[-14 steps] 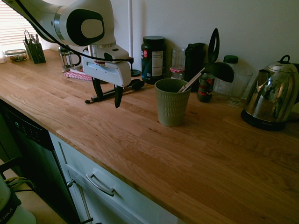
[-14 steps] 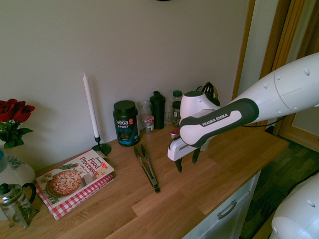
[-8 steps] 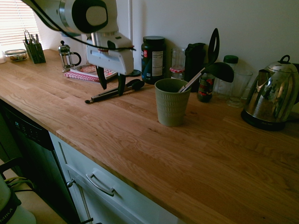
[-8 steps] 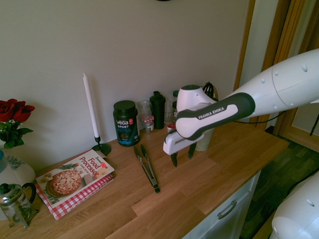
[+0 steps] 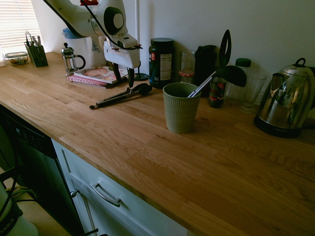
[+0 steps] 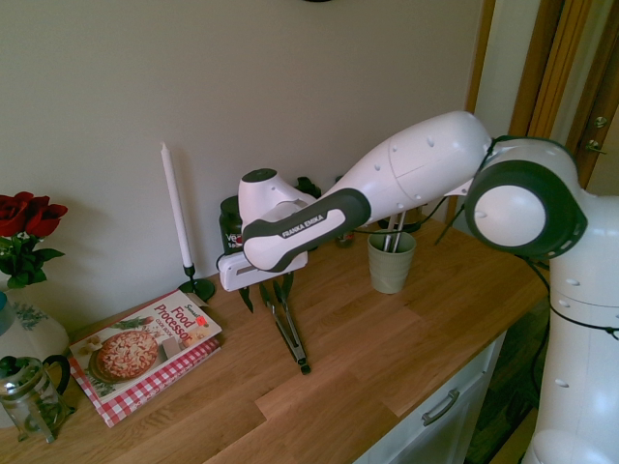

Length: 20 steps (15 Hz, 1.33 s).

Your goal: Put the tongs back in the holder

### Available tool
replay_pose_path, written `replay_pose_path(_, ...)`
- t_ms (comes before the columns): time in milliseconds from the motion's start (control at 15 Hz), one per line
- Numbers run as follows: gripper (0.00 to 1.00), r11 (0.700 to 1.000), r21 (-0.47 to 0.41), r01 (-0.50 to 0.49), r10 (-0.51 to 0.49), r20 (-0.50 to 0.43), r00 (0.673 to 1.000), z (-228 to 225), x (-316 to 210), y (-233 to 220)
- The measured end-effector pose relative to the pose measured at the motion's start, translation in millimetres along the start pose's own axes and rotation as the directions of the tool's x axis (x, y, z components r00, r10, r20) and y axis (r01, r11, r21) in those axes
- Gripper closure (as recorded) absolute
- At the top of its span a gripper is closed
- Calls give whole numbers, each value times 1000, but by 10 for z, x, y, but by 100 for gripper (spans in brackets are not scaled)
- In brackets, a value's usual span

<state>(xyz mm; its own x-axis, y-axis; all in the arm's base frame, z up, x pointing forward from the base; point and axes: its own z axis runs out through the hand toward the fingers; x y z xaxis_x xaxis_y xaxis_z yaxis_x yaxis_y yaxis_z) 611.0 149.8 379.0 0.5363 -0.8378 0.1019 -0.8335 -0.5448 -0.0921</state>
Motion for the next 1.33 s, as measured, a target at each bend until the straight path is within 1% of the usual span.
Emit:
replay_pose_path(67, 0, 1000, -1, -3, 3, -1, 1000, 45, 4, -56)
replay_pose_path(133, 100, 1000, -5, -7, 7, -2, 1000, 90, 9, -78)
replay_pose_path(400, 100, 1000, -14, -13, 13, -2, 1000, 267, 1, -93)
replay_pose_path(867, 100, 1000, -8, -29, 29, 5, 1000, 376, -12, -34)
replay_pose_path(1333, 100, 999, 0, -41, 41, 3, 999, 366, -4, 21)
